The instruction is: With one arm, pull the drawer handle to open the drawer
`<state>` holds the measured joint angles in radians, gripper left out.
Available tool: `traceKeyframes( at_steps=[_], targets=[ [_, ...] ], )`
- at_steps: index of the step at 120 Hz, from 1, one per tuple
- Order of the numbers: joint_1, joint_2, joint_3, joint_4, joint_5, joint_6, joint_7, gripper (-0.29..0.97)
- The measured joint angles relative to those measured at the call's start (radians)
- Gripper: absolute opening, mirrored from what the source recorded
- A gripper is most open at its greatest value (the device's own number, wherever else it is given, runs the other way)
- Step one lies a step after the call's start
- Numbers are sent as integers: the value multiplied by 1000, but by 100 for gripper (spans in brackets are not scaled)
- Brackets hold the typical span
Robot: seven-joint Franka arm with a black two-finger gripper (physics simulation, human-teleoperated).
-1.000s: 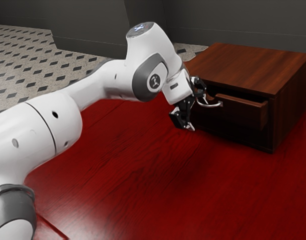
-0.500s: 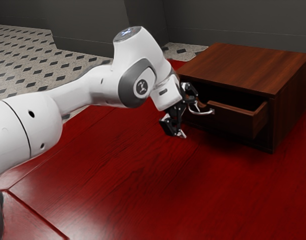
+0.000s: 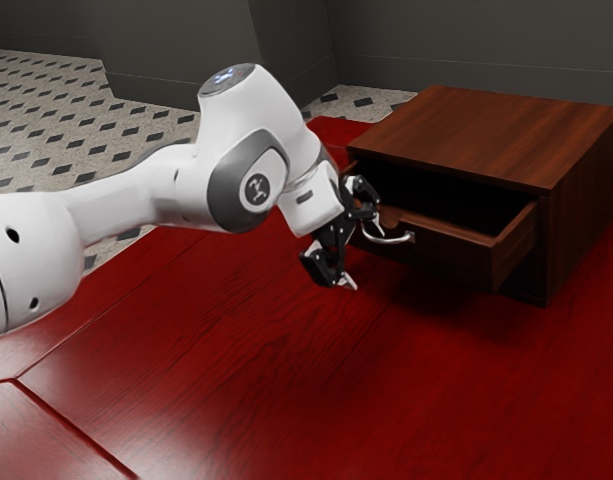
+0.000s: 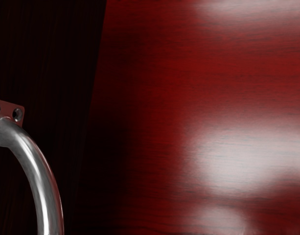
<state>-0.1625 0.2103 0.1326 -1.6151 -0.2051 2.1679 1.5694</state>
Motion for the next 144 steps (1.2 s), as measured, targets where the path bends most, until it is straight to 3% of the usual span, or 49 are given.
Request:
traceKeyframes(
  at_steps=[21, 58, 106, 131, 136, 144],
  targets=[
    [-4, -37, 0, -57, 2, 17, -2, 69],
    [-5, -144, -1, -180, 6, 48, -5, 59],
    [-15, -238, 1, -309, 18, 86, -9, 69],
    [-20, -293, 2, -373, 22, 100, -11, 60],
    [-13, -298, 2, -376, 22, 100, -12, 63],
    [21, -366, -49, -237, 30, 75, -14, 65]
  ],
)
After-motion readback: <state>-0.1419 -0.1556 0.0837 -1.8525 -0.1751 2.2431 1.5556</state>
